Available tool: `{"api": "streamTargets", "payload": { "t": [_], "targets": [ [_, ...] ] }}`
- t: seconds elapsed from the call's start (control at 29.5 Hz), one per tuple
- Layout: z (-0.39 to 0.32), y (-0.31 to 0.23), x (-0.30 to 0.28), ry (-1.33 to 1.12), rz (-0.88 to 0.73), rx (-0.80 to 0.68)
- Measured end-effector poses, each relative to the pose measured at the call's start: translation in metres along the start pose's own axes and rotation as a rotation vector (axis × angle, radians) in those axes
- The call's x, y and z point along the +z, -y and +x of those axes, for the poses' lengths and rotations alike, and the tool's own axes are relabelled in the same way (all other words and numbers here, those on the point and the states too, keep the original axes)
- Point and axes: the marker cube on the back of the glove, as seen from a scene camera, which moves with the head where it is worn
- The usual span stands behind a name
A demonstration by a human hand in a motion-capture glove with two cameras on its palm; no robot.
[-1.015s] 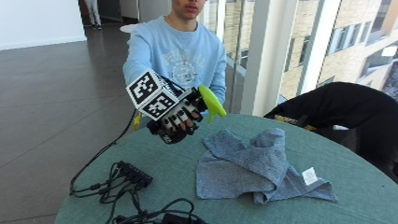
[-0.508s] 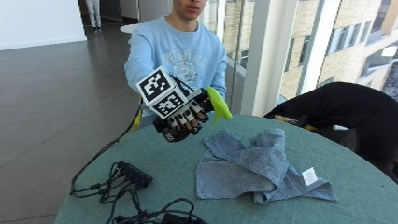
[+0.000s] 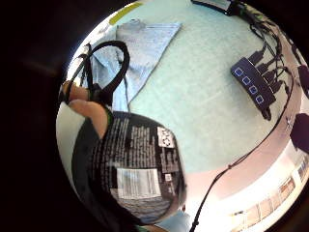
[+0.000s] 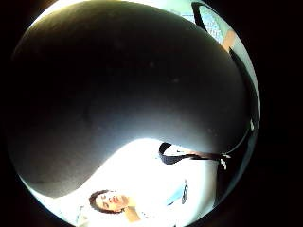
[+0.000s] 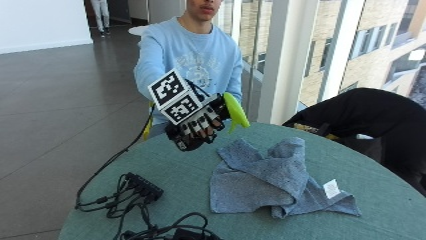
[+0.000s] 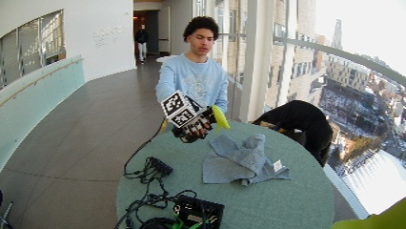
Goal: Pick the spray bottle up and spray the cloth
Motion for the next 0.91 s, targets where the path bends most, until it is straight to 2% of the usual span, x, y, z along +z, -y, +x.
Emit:
{"api": "streamTargets", "payload": {
  "t": [0.68,0.91],
  "targets": [
    [-0.011,0.001,0.002,-0.039,0.004,-0.012],
    [-0.03,-0.001,0.012,-0.002,0.042,-0.093]
  ]
}}
